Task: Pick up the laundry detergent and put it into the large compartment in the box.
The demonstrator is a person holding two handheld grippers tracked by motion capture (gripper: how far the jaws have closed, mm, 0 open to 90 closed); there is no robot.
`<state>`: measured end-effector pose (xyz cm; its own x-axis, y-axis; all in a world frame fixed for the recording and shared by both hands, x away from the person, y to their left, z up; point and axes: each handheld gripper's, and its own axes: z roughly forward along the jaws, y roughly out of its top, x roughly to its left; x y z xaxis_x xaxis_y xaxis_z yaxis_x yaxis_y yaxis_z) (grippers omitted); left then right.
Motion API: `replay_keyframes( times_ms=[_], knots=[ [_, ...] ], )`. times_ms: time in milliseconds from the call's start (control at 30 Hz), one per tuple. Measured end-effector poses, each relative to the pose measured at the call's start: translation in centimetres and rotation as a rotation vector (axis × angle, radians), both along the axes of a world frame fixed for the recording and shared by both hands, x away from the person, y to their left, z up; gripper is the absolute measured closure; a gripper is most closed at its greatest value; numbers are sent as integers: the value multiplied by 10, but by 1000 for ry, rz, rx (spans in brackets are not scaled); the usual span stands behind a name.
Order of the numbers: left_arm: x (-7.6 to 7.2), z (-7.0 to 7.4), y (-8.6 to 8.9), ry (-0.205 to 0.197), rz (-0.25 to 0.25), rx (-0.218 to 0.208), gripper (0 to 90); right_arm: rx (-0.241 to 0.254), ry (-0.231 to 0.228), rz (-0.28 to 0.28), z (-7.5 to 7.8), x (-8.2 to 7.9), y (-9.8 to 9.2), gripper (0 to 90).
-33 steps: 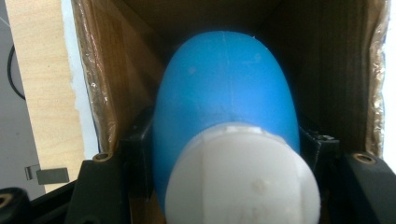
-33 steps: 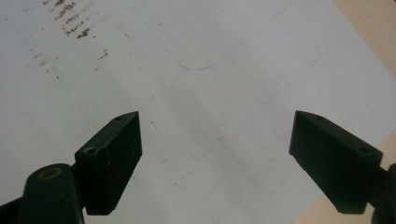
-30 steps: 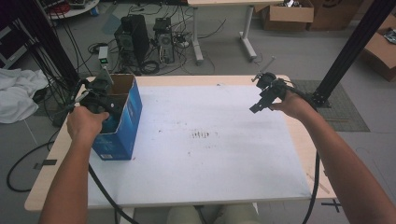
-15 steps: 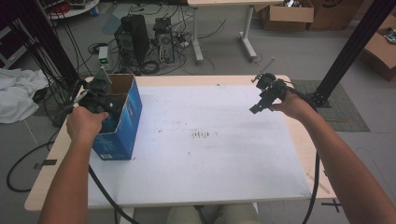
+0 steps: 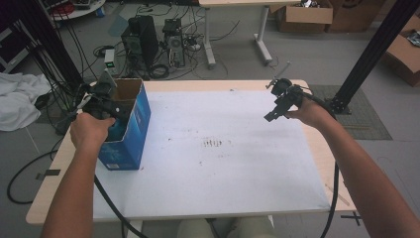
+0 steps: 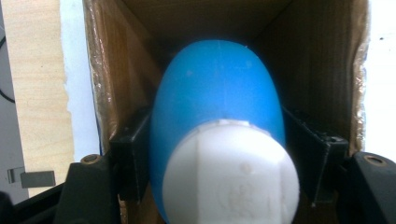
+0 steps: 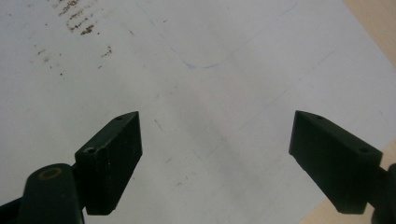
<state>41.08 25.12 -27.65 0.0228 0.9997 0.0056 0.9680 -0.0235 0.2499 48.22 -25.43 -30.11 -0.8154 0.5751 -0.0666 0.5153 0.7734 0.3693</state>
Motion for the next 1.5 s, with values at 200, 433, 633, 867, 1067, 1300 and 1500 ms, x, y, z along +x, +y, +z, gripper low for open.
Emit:
replay_keyframes(
  times_ms=[200, 433, 633, 867, 1067, 1300, 1500],
  knots=[
    [-2, 9, 0, -18, 9, 15, 302, 1, -1, 0, 1, -1, -1, 170],
    [-6, 17, 0, -39, 15, 13, 302, 3, -3, 3, 2, -3, 1, 170],
    [-10, 24, 2, -48, 21, 13, 302, 4, -6, 7, 3, -4, 1, 170],
    [-14, 39, 1, -77, 25, 12, 289, 9, -8, 2, 5, -7, 0, 170],
    [-19, 49, -1, -96, 22, 10, 280, 14, -13, 3, 7, -10, 0, 171],
    [-26, 61, -6, -122, 10, 3, 269, 17, -21, 6, 10, -13, -1, 170],
    [-32, 69, -13, -127, -3, -9, 229, 19, -26, 10, 13, -18, 1, 170]
  ],
)
